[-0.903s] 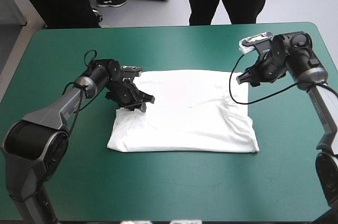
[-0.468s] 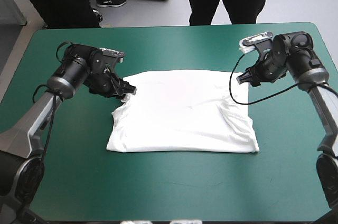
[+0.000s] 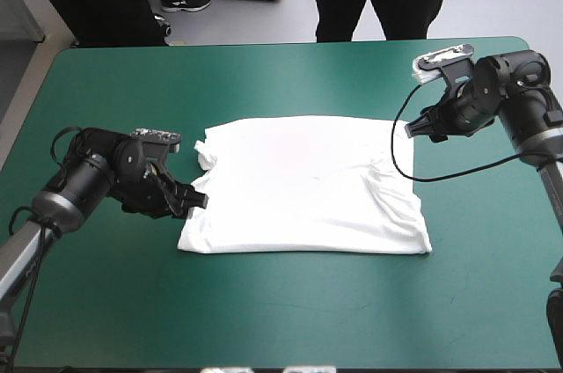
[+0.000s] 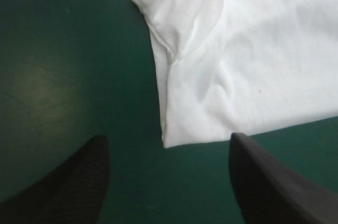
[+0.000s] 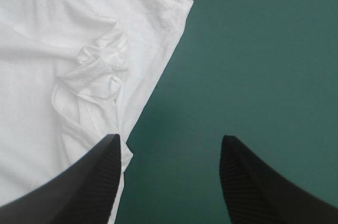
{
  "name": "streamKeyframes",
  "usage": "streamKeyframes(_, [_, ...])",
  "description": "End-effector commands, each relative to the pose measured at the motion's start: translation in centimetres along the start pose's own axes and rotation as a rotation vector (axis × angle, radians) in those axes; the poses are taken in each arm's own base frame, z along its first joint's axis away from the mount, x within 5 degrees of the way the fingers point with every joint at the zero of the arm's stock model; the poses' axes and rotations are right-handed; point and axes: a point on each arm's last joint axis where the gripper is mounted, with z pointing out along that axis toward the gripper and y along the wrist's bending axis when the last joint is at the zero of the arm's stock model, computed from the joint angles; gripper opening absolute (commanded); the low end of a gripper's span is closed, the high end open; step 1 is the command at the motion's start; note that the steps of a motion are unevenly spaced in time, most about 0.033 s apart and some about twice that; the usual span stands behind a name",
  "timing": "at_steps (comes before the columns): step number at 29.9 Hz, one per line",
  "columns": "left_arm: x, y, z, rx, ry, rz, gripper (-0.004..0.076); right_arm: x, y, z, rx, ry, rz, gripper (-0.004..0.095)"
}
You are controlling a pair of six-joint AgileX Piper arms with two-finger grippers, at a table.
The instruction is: Fold the cloth
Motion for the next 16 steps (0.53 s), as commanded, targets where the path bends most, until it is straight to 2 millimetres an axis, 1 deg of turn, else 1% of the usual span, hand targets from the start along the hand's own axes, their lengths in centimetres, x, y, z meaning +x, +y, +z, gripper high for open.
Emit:
streamKeyframes(1, [1.1, 0.0, 0.5, 0.021, -0.073, -0.047, 0.0472, -0.1, -0.5, -2.8, 0.035, -0.099, 0.014, 0.0523])
streamKeyframes(4, [2.3, 0.2, 2.7, 0.017, -0.056, -0.066, 0.0472, 0.0, -0.5, -3.0, 0.037, -0.098, 0.015, 0.0522])
streamKeyframes(7, [2.8, 0.5, 4.0, 0.009, -0.081, -0.107, 0.0472, 0.1, -0.5, -3.0, 0.039, -0.097, 0.014, 0.0523])
streamKeyframes(11, [2.7, 0.6, 5.6, 0.000, -0.077, -0.129, 0.0469, 0.1, -0.5, -3.0, 0.039, -0.095, 0.014, 0.0523])
streamKeyframes(16, [2.4, 0.6, 7.8, -0.003, -0.023, -0.140, 0.0433, 0.1, -0.5, -3.0, 0.039, -0.095, 0.014, 0.0522])
